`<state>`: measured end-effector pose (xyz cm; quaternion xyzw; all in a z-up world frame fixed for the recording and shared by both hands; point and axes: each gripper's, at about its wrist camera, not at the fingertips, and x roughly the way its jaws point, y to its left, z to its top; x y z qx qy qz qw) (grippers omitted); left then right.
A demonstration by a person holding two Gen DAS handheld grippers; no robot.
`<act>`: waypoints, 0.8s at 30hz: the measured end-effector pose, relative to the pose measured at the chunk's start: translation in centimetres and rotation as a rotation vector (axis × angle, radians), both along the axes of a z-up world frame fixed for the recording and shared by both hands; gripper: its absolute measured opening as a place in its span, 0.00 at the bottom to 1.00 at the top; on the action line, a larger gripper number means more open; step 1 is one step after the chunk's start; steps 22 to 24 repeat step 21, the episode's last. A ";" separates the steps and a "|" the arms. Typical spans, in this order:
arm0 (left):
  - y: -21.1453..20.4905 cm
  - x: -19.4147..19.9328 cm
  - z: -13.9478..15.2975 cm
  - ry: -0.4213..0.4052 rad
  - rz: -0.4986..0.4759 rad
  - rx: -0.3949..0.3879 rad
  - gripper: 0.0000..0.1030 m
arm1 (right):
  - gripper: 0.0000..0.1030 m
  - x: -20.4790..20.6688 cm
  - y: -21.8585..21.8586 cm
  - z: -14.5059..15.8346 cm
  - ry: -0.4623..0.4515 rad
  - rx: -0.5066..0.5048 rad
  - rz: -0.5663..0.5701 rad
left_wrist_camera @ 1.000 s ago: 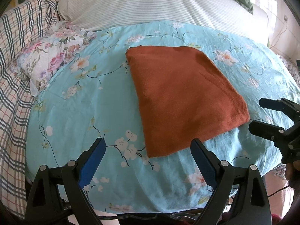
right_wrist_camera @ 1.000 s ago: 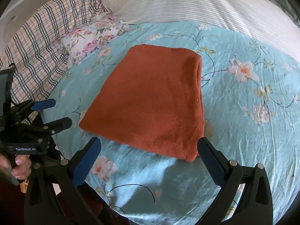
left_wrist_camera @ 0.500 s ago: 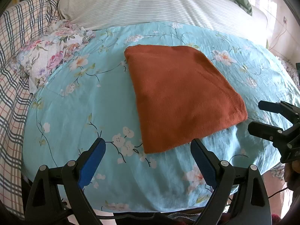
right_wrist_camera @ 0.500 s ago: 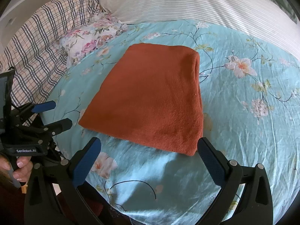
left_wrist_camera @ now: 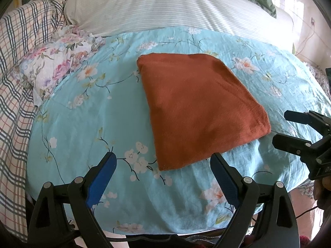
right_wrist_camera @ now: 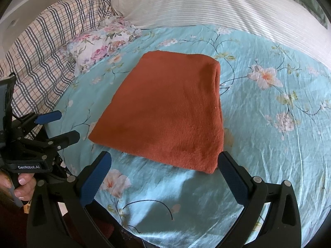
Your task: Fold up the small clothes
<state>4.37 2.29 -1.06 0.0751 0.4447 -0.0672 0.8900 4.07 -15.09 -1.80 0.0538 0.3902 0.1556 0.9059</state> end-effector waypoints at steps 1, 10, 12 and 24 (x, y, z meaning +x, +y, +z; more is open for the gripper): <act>-0.1 0.1 0.1 -0.003 -0.002 0.003 0.90 | 0.99 0.2 0.0 0.1 -0.002 -0.002 0.002; -0.6 2.1 0.2 -0.030 0.003 0.014 0.90 | 0.99 2.8 -0.5 -0.1 0.002 -0.001 -0.010; -0.6 2.8 0.1 -0.028 0.006 0.009 0.90 | 0.99 3.2 -0.7 -0.2 0.006 0.004 -0.011; -0.3 4.1 -0.3 -0.031 0.021 -0.003 0.90 | 0.99 4.6 -0.7 -1.1 0.025 0.011 -0.012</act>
